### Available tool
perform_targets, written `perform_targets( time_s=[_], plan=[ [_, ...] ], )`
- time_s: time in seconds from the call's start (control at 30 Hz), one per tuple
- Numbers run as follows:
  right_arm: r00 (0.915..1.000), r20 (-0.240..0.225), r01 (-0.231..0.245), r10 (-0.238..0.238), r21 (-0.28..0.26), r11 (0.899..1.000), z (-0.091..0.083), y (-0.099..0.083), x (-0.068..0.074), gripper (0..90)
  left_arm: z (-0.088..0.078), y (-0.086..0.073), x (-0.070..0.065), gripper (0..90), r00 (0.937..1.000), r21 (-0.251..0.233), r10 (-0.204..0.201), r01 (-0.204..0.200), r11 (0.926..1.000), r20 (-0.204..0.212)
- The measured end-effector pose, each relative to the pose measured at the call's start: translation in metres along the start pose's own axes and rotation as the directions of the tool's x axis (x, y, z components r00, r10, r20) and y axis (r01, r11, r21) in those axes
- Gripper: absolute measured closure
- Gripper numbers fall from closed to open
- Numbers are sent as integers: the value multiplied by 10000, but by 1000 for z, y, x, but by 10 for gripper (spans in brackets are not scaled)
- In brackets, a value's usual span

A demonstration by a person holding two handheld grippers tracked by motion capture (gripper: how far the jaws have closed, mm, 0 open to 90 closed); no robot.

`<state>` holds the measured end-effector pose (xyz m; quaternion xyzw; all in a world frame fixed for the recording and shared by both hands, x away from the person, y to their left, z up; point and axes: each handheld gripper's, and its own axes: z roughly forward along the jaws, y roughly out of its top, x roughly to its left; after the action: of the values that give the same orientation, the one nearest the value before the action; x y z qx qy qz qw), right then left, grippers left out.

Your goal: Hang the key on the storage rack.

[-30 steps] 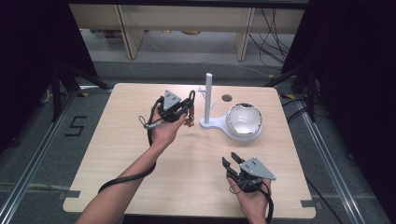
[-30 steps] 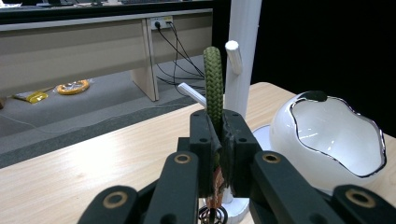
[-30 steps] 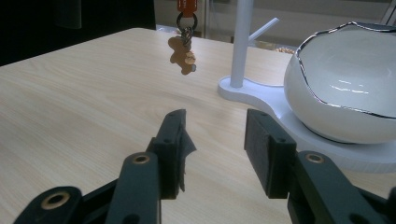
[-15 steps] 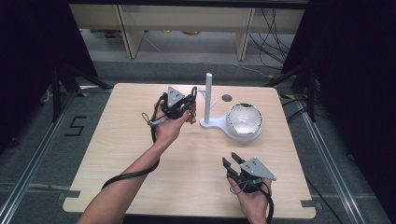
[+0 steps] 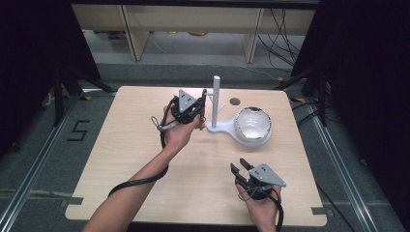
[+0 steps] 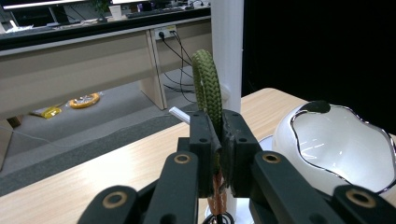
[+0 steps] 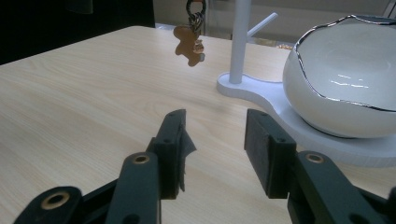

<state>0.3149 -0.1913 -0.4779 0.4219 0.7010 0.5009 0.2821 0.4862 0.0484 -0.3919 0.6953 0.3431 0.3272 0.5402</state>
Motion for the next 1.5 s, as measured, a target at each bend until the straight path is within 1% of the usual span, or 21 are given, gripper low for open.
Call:
perform_targets(
  time_s=[0.03, 0.07, 0.1, 0.13, 0.17, 0.37, 0.43, 0.47, 0.5, 0.57, 0.63, 0.67, 0.7, 0.83, 0.9, 1.0, 1.03, 1.2, 1.3, 1.37, 1.5],
  plan=[
    [10000, -39, -39, 39, 13, 10000, 0, 0, 0, 594, -1, 0, -3, 832, 9999, 109, -163, 163, 9998, -27],
    [10000, -18, 36, -36, -22, 10000, 0, 0, 0, 594, 0, 1, -2, 832, 9999, -4, 122, -122, 9999, -19],
    [10000, -18, 25, -25, -10, 10000, 0, 0, 0, 594, 0, 1, -3, 832, 9999, 23, 104, -104, 9999, -17],
    [10000, -19, 36, -36, -12, 10000, 0, 0, 0, 594, -1, 0, -5, 832, 10000, 112, -55, 55, 9999, -37],
    [9998, 110, 164, -162, -126, 9998, 0, 0, -1, 594, 0, 1, -7, 832, 10000, 102, 2, -1, 9999, -12],
    [10000, 7, 0, 0, -11, 10000, 0, 0, 0, 595, 1, 2, -9, 832, 10000, 156, 82, -83, 9998, 49],
    [9999, 43, 147, -147, -102, 9998, 0, 0, -2, 594, 2, 2, -10, 832, 9999, 139, 77, -78, 9999, 65],
    [9999, 64, 112, -111, -178, 9998, 0, 0, -1, 594, 2, 2, -10, 832, 9999, 138, 84, -85, 9999, 57],
    [9998, 162, 76, -74, -106, 9999, -1, 0, -1, 594, 3, 2, -11, 832, 9999, 160, 105, -106, 9998, 84],
    [9998, 87, 184, -183, -127, 9998, 0, 0, -2, 594, 3, 2, -11, 832, 9999, 168, 116, -117, 9998, 86],
    [10000, 32, 63, -63, -84, 9999, 0, 0, -1, 594, 4, 2, -12, 832, 9998, 179, 150, -152, 9997, 107],
    [9999, 106, -31, 31, -40, 10000, -1, 0, 0, 594, 4, 2, -12, 832, 9998, 165, 176, -177, 9997, 99],
    [9996, 90, -285, 285, 27, 9996, -1, 0, 1, 595, 4, 2, -13, 833, 9998, 136, 189, -190, 9997, 86],
    [9997, 77, -232, 232, 33, 9997, -2, 0, 1, 594, 5, 3, -15, 834, 9994, 166, 310, -312, 9994, 124],
    [9999, 41, -127, 126, 9, 9999, -2, 0, -1, 594, 7, 3, -16, 834, 9996, 156, 268, -270, 9995, 105],
    [9998, 80, -165, 165, 10, 9999, -2, 0, 0, 594, 8, 2, -16, 834, 9995, 172, 303, -304, 9994, 113],
    [9996, 60, -273, 273, 16, 9996, -2, -1, 0, 593, 9, 2, -17, 834, 9994, 170, 328, -330, 9993, 120],
    [9997, 8, -234, 234, -114, 9997, -1, -1, -1, 593, 11, 1, -17, 833, 9994, 202, 330, -332, 9992, 101],
    [9993, 43, -382, 383, -84, 9992, -1, -1, 1, 594, 11, 1, -18, 833, 9993, 193, 347, -349, 9992, 105],
    [9998, 1, -223, 223, -125, 9997, -1, -1, -1, 594, 12, 0, -18, 832, 9993, 213, 365, -368, 9991, 112],
    [9993, 43, -374, 374, -82, 9993, -1, -1, 0, 594, 13, -1, -18, 830, 9993, 260, 368, -371, 9990, 104]
  ],
)
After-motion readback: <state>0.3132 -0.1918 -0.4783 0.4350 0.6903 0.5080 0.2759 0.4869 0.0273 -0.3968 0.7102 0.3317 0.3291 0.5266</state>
